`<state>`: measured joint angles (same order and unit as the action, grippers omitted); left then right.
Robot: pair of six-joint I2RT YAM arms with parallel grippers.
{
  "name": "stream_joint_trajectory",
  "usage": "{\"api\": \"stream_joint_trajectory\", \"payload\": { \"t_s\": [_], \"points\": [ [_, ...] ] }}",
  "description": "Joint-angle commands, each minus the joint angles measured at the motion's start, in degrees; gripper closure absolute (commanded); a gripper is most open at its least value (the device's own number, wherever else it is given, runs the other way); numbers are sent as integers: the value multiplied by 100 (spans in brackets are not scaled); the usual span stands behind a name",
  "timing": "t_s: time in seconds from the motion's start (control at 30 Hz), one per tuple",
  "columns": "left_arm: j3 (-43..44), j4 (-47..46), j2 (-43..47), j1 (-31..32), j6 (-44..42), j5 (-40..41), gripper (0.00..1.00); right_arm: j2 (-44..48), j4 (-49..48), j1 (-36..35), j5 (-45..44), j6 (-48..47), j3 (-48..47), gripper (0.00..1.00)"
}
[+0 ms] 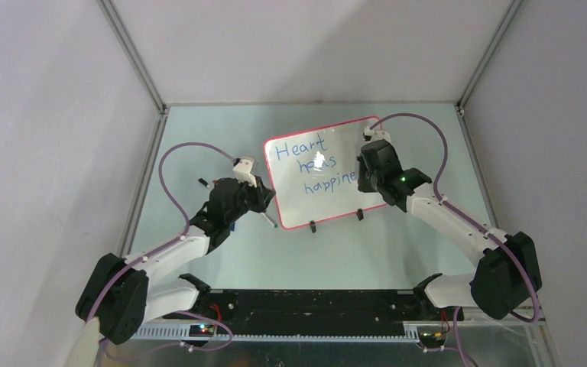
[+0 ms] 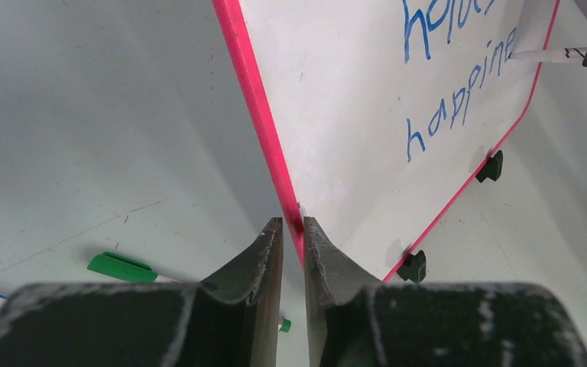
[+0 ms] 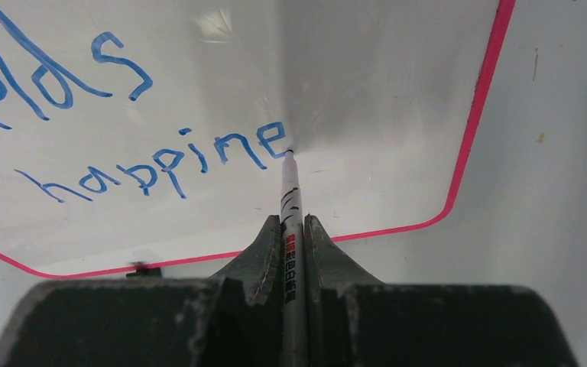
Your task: Write a sentence on the whiteboard
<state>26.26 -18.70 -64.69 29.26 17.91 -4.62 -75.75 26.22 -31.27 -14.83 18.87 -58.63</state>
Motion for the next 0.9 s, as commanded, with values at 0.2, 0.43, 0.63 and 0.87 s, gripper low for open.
{"api": "stream_joint_trajectory", "payload": {
  "t_s": [0.2,0.43,0.63,0.87],
  "points": [
    [46,-82,183,28,-139,51,79,411,-205,7,-223,70,-59,100],
    [46,-83,184,28,-141,62,79,707,-531,11,-257,49,268,100],
    [37,-90,192,27,-135,49,79,952,-1256,7,-359,66,850,100],
    [28,-108,198,28,-117,27,79,1404,-1903,13,-467,19,1446,100]
  ]
}}
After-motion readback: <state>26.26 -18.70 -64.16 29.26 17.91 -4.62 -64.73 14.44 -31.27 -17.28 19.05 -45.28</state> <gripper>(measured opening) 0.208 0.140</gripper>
